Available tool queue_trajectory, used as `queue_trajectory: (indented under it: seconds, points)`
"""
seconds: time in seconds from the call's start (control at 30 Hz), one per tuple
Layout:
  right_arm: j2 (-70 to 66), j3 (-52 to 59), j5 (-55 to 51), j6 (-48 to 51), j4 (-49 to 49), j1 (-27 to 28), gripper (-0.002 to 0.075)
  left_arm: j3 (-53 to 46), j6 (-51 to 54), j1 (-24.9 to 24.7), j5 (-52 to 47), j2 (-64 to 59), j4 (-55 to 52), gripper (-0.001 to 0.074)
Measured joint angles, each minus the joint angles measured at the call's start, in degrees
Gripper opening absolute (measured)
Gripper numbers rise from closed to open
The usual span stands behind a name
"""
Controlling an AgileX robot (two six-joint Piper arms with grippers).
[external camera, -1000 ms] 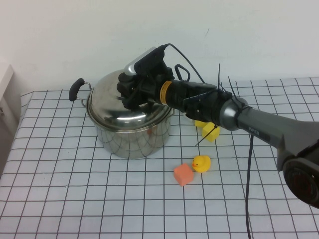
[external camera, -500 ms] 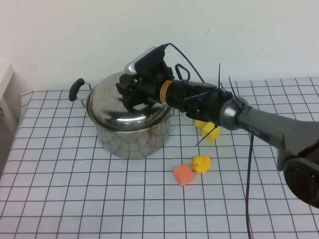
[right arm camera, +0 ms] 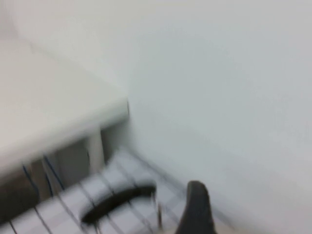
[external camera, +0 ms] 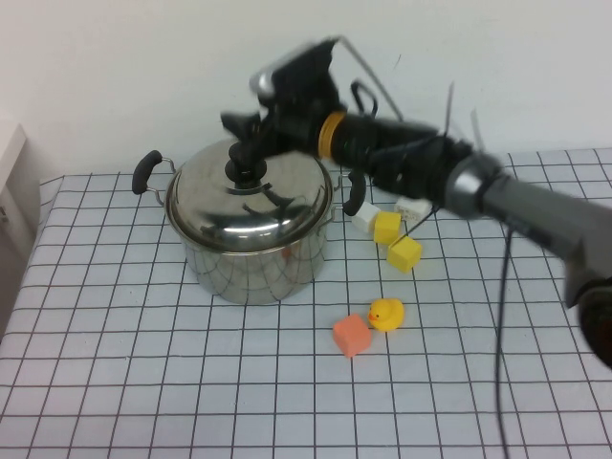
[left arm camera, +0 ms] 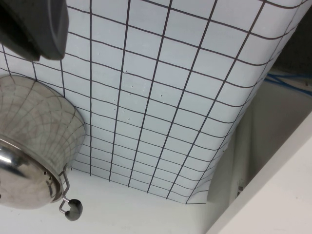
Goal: Cover the pot
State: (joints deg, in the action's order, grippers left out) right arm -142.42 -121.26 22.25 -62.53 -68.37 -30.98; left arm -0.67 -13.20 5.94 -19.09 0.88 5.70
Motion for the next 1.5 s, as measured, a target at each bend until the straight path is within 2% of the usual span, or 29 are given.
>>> queue_trajectory:
  seconds: [0.13,0.2,0.3,0.33,0.4,0.5,0.63,0.8,1.03,1.17,1.33,1.5]
  points:
    - [4.8,0.0,4.0,-9.0,-5.7,1.2,0.0499,0.0,0.0,0.0,0.0,0.0,0.0,-0.0002]
    - [7.0,0.0,8.1,-15.1,-11.0,2.1,0.0461,0.0,-0.2,0.0,0.0,0.0,0.0,-0.0001]
    - [10.6,0.0,16.8,-23.3,-19.3,3.5,0.0285,0.0,-0.2,0.0,0.0,0.0,0.0,-0.0002]
    - [11.9,0.0,20.3,-24.6,-21.8,4.0,0.0204,0.0,-0.2,0.0,0.0,0.0,0.0,-0.0002]
    - [14.5,0.0,27.3,-26.0,-25.3,4.7,0.0095,0.0,-0.2,0.0,0.0,0.0,0.0,-0.0002]
    - [18.3,0.0,35.3,-27.9,-28.2,5.8,0.0031,0.0,-0.1,0.0,0.0,0.0,0.0,-0.0001]
    - [23.9,0.0,40.1,-31.6,-33.2,6.4,0.001,0.0,-0.1,0.0,0.0,0.0,0.0,-0.0001]
    - [31.9,3.4,42.0,-35.1,-34.1,6.4,0.0008,0.0,-0.1,0.0,0.0,0.0,0.0,-0.0001]
    - [45.4,20.2,44.6,-36.6,-34.3,7.5,0.0008,0.0,-0.1,0.0,0.0,0.0,0.0,-0.0001]
    - [56.4,36.2,38.2,-34.9,-34.5,7.5,0.0008,0.0,-0.1,0.0,0.0,0.0,0.0,-0.0002]
    - [73.3,55.6,22.4,-31.2,-34.6,6.2,0.0006,0.0,-0.1,0.0,0.0,0.0,0.0,-0.0001]
    - [88.3,69.2,9.6,-29.2,-34.1,4.9,0.0006,0.0,-0.1,0.0,0.0,0.0,0.0,-0.0001]
